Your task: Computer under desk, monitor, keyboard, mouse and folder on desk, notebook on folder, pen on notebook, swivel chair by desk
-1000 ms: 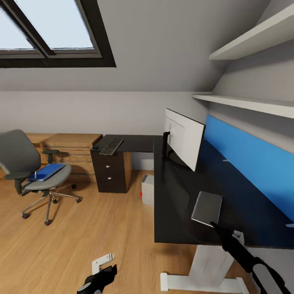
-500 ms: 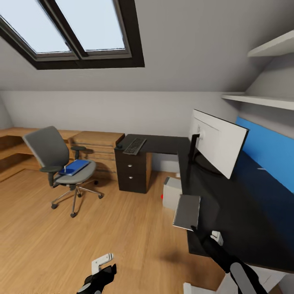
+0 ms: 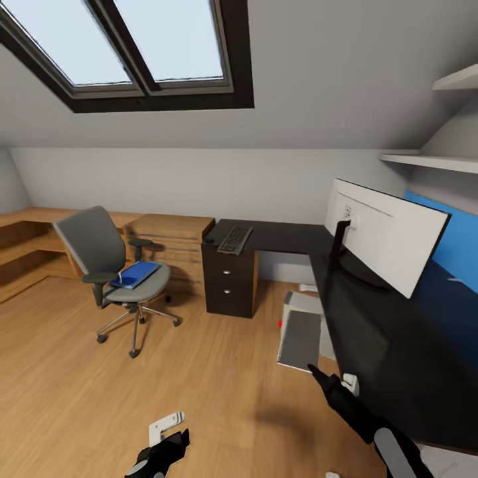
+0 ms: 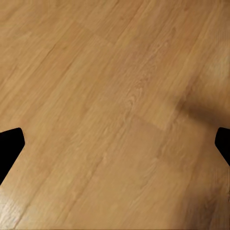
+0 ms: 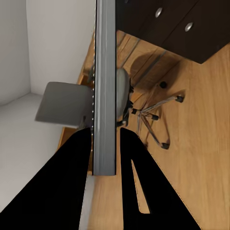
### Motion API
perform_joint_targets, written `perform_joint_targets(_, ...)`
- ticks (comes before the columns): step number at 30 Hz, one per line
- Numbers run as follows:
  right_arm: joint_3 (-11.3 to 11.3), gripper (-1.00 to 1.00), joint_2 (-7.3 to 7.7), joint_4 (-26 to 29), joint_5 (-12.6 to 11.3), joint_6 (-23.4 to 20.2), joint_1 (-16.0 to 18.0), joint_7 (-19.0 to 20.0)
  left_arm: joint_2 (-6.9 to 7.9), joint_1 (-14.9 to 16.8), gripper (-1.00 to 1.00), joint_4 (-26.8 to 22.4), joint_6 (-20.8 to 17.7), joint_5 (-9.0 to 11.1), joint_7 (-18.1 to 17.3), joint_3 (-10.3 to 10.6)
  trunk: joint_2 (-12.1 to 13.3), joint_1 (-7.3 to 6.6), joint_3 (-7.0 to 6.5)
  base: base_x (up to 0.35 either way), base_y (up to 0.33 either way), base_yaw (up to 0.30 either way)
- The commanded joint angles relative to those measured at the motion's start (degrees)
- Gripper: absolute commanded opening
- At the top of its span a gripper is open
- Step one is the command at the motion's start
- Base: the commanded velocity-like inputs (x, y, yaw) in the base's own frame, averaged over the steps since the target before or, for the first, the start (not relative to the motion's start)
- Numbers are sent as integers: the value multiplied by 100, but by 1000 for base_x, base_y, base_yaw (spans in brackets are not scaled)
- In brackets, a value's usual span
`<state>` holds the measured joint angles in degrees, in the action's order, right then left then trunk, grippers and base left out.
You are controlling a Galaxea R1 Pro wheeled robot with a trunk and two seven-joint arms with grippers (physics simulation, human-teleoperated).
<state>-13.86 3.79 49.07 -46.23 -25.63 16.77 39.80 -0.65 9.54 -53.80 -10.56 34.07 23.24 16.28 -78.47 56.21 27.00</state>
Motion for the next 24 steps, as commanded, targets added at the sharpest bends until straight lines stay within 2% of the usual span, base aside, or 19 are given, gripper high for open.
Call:
perform_joint_targets(1,-11,-100,-1,-1,-49,-56,2,46,3,3,100,-8,-15,42,40,15,-3,1,6,118,315,0)
perform_joint_targets(4,-15,-100,-1,-2,-46,-53,2,63,3,3,100,-8,-13,42,40,10,-3,1,6,120,315,0)
perform_joint_targets(20,-26,-100,8,-8,-52,-31,2,72,4,4,100,-8,-8,32,42,6,638,-350,-281,124,315,0)
perform_joint_targets(24,-28,-100,24,-12,-53,-30,2,79,4,4,100,-6,-8,-33,48,6,638,-350,-287,167,307,-104)
